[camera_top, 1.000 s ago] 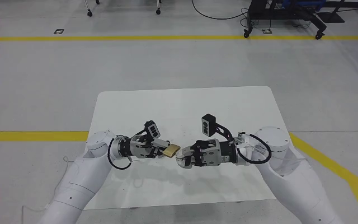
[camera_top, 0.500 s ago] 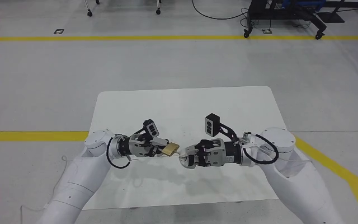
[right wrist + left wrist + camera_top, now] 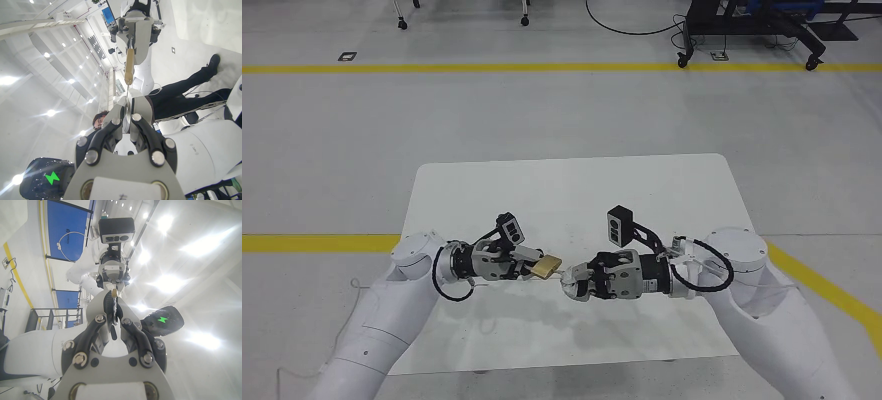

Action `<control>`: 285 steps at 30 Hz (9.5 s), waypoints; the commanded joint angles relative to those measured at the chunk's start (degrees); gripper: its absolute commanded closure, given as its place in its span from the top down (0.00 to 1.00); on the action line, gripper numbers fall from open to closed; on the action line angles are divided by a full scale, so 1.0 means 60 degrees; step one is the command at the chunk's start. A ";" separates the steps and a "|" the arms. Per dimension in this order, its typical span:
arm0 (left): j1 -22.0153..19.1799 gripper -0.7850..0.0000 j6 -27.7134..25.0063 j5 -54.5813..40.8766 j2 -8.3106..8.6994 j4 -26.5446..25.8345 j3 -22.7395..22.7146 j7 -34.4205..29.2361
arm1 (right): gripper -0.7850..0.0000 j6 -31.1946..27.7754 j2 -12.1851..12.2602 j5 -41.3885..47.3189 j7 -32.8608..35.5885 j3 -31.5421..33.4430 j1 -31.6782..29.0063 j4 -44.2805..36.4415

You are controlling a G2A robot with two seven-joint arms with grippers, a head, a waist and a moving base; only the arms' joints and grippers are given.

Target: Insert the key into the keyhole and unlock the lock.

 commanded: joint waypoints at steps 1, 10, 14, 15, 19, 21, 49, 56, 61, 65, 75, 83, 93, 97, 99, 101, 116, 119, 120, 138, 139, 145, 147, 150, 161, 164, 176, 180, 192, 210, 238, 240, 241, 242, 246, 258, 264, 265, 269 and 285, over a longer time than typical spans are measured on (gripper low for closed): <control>0.0036 0.00 -0.0035 0.0022 0.0011 -0.0038 -0.0026 0.0009 | 0.00 0.0017 -0.0015 0.0071 -0.0110 -0.0041 0.0040 0.0036; 0.0146 0.00 -0.0106 0.0110 0.0049 -0.0192 -0.0103 0.0159 | 0.00 0.0056 -0.0073 0.0180 -0.0409 -0.0301 0.0226 0.0071; 0.0184 0.00 -0.0188 0.0230 0.0070 -0.0283 -0.0177 0.0531 | 0.00 0.0054 -0.0090 0.0165 -0.0592 -0.0367 0.0280 0.0090; 0.0212 0.00 -0.0207 0.0226 0.0073 -0.0324 -0.0207 0.0664 | 0.00 0.0046 -0.0092 0.0156 -0.0641 -0.0376 0.0282 0.0082; 0.0307 0.00 -0.0208 0.0333 0.0102 -0.0527 -0.0274 0.0914 | 0.00 -0.0025 -0.0099 0.0156 -0.0825 -0.0370 0.0264 0.0054; 0.0342 0.00 -0.0206 0.0358 0.0114 -0.0587 -0.0297 0.0939 | 0.00 -0.0004 -0.0100 0.0173 -0.0899 -0.0360 0.0252 0.0060; 0.0687 0.00 -0.0812 -0.0068 0.0183 -0.0878 -0.0753 0.1452 | 0.61 -0.1703 -0.0100 0.0831 -0.0825 0.0329 -0.0342 -0.0018; 0.0876 0.00 -0.1399 -0.0510 0.0117 -0.0911 -0.0917 0.2306 | 0.00 -0.4290 -0.0172 0.1752 -0.0170 0.0890 -0.1136 0.0296; 0.0986 0.00 -0.1746 -0.0775 0.0060 -0.1008 -0.0926 0.2517 | 0.00 -0.6159 -0.0323 0.2021 0.0114 0.0787 -0.1305 0.0765; 0.0969 0.00 -0.1643 -0.0900 -0.0004 -0.1064 -0.0730 0.2403 | 0.00 -0.7314 -0.0552 0.1909 0.0059 0.0099 -0.0977 0.1534; 0.0959 0.00 -0.1730 -0.0862 -0.0046 -0.1100 -0.0743 0.2392 | 0.00 -0.7550 -0.0898 0.1254 -0.0237 -0.0788 -0.0216 0.2690; 0.1146 0.00 -0.1843 -0.0870 -0.0051 -0.1191 -0.0856 0.2482 | 0.00 -0.7358 -0.1025 0.0532 -0.0629 -0.1017 -0.0090 0.2774; 0.1402 0.00 -0.2083 -0.0794 -0.0064 -0.1323 -0.1009 0.2971 | 0.00 -0.7697 -0.1106 0.0194 -0.0826 -0.0807 -0.0283 0.2531; 0.1484 0.00 -0.2099 -0.0735 -0.0062 -0.1383 -0.1058 0.3020 | 0.00 -0.7723 -0.1110 0.0037 -0.0648 -0.0706 -0.0425 0.2325; 0.1520 0.00 -0.2096 -0.0718 -0.0062 -0.1416 -0.1074 0.3022 | 0.00 -0.7485 -0.1125 -0.0152 -0.0649 -0.0782 -0.0399 0.2270; 0.1555 0.00 -0.2119 -0.0699 -0.0065 -0.1469 -0.1082 0.3022 | 0.00 -0.7224 -0.1155 -0.0340 -0.0729 -0.0890 -0.0308 0.2307; 0.1969 0.00 -0.3262 0.0575 0.0134 -0.2066 -0.2036 0.3483 | 0.55 -0.6703 -0.1108 -0.1135 -0.0368 -0.0314 -0.0485 0.1697; 0.2141 0.00 -0.3411 0.1006 0.0217 -0.2471 -0.2336 0.3539 | 0.45 -0.6152 -0.1040 -0.1542 -0.0380 -0.0132 -0.0615 0.1423; 0.2187 0.00 -0.3433 0.1160 0.0242 -0.2615 -0.2408 0.3538 | 0.45 -0.5982 -0.1027 -0.1617 -0.0394 -0.0091 -0.0628 0.1369; 0.2412 0.00 -0.3455 0.2688 0.0409 -0.3460 -0.2493 0.3755 | 0.41 -0.3875 -0.1138 -0.1435 -0.0746 -0.0461 -0.0228 0.1470; 0.2408 0.00 -0.3451 0.2749 0.0410 -0.3458 -0.2460 0.3772 | 0.38 -0.3842 -0.1146 -0.1428 -0.0761 -0.0475 -0.0209 0.1482; 0.2409 0.00 -0.3655 0.3103 0.0435 -0.3484 -0.2419 0.3897 | 0.00 -0.3438 -0.1212 -0.1127 -0.0729 -0.0647 -0.0080 0.1619; 0.2464 0.00 -0.3895 0.3304 0.0449 -0.3520 -0.2506 0.4145 | 0.00 -0.3169 -0.1236 -0.0865 -0.0658 -0.0709 -0.0058 0.1708; 0.2559 0.00 -0.4260 0.3784 0.0476 -0.3685 -0.2559 0.4384 | 0.00 -0.2818 -0.1284 -0.0266 -0.0573 -0.0746 -0.0033 0.1940; 0.2835 0.00 -0.4696 0.3681 0.0528 -0.3646 -0.2704 0.4563 | 1.00 -0.3186 -0.1386 0.0493 -0.0232 -0.0667 0.0080 0.2176; 0.2859 0.00 -0.4304 0.3479 0.0543 -0.3431 -0.2808 0.4812 | 1.00 -0.3269 -0.1376 0.0432 -0.0179 -0.0631 0.0050 0.2169; 0.2917 0.00 -0.4187 0.3435 0.0534 -0.3510 -0.2760 0.4963 | 1.00 -0.3300 -0.1370 0.0279 -0.0319 -0.0617 0.0048 0.2173; 0.2917 0.00 -0.4414 0.3609 0.0579 -0.3768 -0.2910 0.4813 | 1.00 -0.2757 -0.1274 -0.0191 -0.0712 -0.0318 -0.0059 0.2109; 0.2584 0.00 -0.5490 0.4436 0.0703 -0.4022 -0.2962 0.3958 | 0.34 -0.0686 -0.1119 -0.0085 -0.0919 0.0112 0.0131 0.1720; 0.2357 0.00 -0.5468 0.4011 0.0729 -0.3580 -0.2692 0.3970 | 0.33 -0.1028 -0.1206 -0.0759 -0.1234 -0.0545 0.0603 0.1567; 0.2255 0.00 -0.6711 0.5619 0.0891 -0.3969 -0.2713 0.4316 | 0.00 0.0154 -0.1652 0.2787 -0.0987 -0.1049 0.1165 0.3376; 0.2337 0.00 -0.6921 0.5925 0.0909 -0.4115 -0.2711 0.4410 | 0.00 0.0396 -0.1685 0.3215 -0.0935 -0.1049 0.1215 0.3556; 0.2370 0.00 -0.7034 0.6034 0.0917 -0.4169 -0.2731 0.4476 | 0.00 0.0505 -0.1692 0.3294 -0.1003 -0.1050 0.1232 0.3643; 0.2401 0.00 -0.7106 0.6155 0.0927 -0.4207 -0.2744 0.4526 | 0.00 0.0613 -0.1700 0.3412 -0.1025 -0.1047 0.1250 0.3689; 0.2483 0.00 -0.7369 0.6226 0.0970 -0.4258 -0.2836 0.4585 | 0.00 0.0812 -0.1708 0.3605 -0.1292 -0.0981 0.1273 0.3787; 0.2714 0.00 -0.7693 0.6387 0.1165 -0.4372 -0.3433 0.4659 | 0.00 0.0848 -0.1640 0.3896 -0.1231 -0.0614 0.1011 0.3715; 0.2721 0.00 -0.7292 0.6870 0.1251 -0.4555 -0.3497 0.4591 | 1.00 0.0570 -0.1508 0.3482 -0.1479 -0.0068 0.0838 0.3300; 0.2691 0.00 -0.7153 0.7042 0.1267 -0.4605 -0.3460 0.4494 | 1.00 0.0570 -0.1508 0.3482 -0.1479 -0.0068 0.0838 0.3300; 0.2472 0.00 -0.6644 0.8848 0.1342 -0.4761 -0.3260 0.4267 | 1.00 0.0570 -0.1508 0.3482 -0.1479 -0.0068 0.0838 0.3300; -0.0485 0.00 -0.5910 1.1541 0.0514 -0.0743 0.0571 0.6335 | 1.00 0.0570 -0.1508 0.3482 -0.1479 -0.0068 0.0838 0.3300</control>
